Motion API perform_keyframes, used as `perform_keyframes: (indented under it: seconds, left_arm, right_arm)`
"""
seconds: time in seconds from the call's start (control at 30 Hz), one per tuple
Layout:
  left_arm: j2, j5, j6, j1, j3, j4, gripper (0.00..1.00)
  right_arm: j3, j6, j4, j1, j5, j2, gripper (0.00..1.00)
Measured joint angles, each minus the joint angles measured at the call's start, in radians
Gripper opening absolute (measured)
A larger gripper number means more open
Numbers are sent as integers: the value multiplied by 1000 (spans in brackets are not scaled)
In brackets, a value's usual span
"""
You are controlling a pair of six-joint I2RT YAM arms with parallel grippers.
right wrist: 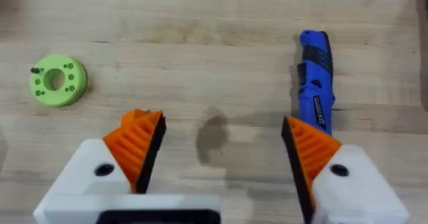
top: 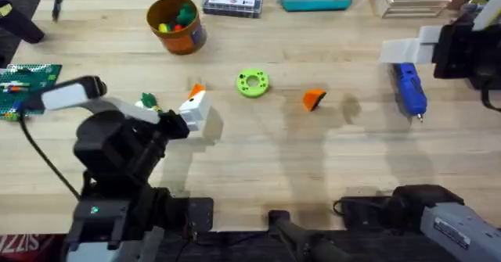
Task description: Pick up the gripper from the table and insert it into the empty holder that is missing its gripper. Then pick up a screw, insert it into the mounting hole, and use the screwdriver to tighten it. Finally, clean up the table by picking up the vegetable and placing it into the bucket.
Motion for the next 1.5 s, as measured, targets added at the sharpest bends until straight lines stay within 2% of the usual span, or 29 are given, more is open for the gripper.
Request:
perform_keyframes:
  seconds: [0.07,0.13,0.3,0.37,0.57,0.9,1.03,1.23,1.5]
  left_arm:
    - [-16,18,11,0,-38,42,986]
    - [-20,58,61,0,-48,93,986]
    - [-31,239,276,0,-63,122,985]
    - [-44,316,340,0,-64,125,985]
    - [-132,465,432,0,-64,125,985]
    - [-235,662,464,0,-66,111,985]
    - [-239,723,446,0,-76,130,985]
    - [-239,758,357,0,-83,141,985]
    - [-238,771,321,0,-84,142,985]
  right_arm:
    - [0,0,0,0,0,0,994]
    - [0,0,0,0,0,0,993]
    - [0,0,0,0,0,0,993]
    - [0,0,0,0,0,0,994]
    - [0,0,0,0,0,0,994]
    - [0,0,0,0,0,0,994]
    - [0,0,0,0,0,0,994]
    - [0,0,0,0,0,0,994]
    - [0,0,0,0,0,0,994]
